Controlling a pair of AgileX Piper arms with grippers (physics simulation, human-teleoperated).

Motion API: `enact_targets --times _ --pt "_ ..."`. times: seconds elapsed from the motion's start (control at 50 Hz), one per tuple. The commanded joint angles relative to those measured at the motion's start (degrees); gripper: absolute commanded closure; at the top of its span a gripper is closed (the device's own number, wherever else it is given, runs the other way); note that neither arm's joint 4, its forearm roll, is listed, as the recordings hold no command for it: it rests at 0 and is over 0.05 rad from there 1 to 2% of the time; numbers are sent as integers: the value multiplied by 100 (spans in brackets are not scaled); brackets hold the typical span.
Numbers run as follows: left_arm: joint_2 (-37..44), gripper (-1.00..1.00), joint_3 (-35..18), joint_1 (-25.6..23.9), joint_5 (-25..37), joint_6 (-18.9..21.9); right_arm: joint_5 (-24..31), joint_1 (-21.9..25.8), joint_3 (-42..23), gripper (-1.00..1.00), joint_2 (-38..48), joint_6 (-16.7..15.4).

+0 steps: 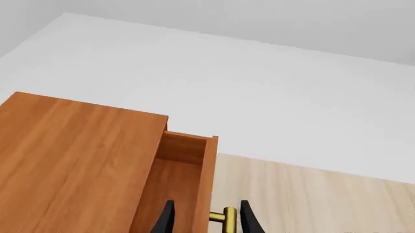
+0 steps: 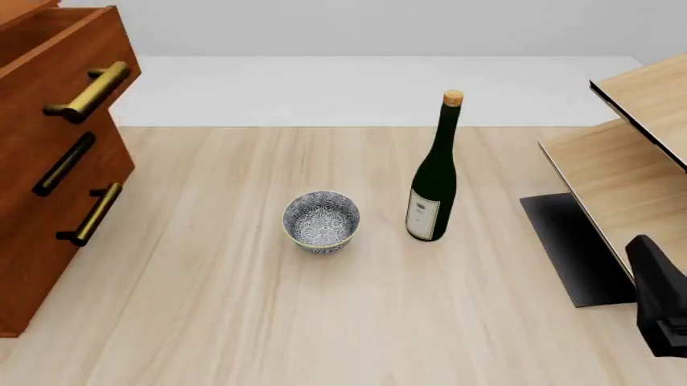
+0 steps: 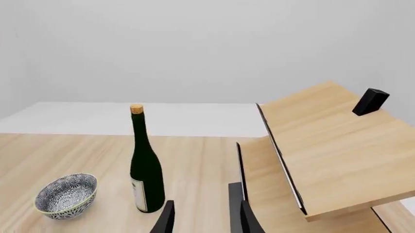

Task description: Close the bottom drawer of the cabinet and open the top drawer.

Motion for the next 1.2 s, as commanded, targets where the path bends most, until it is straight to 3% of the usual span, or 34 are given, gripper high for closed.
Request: enact_targets --times 0.02,0.5,0.98,1.2 --pt "-58 -100 124 87 125 -270 2 -5 1 -100 -4 5" --pt "-84 -100 366 338 -23 -384 5 33 2 -100 -2 -20" --pt "274 -100 701 -153 -357 -1041 -1 30 0 -100 3 -29" --pt "445 -100 646 -339 -412 -1094 2 25 1 -100 -3 -29"
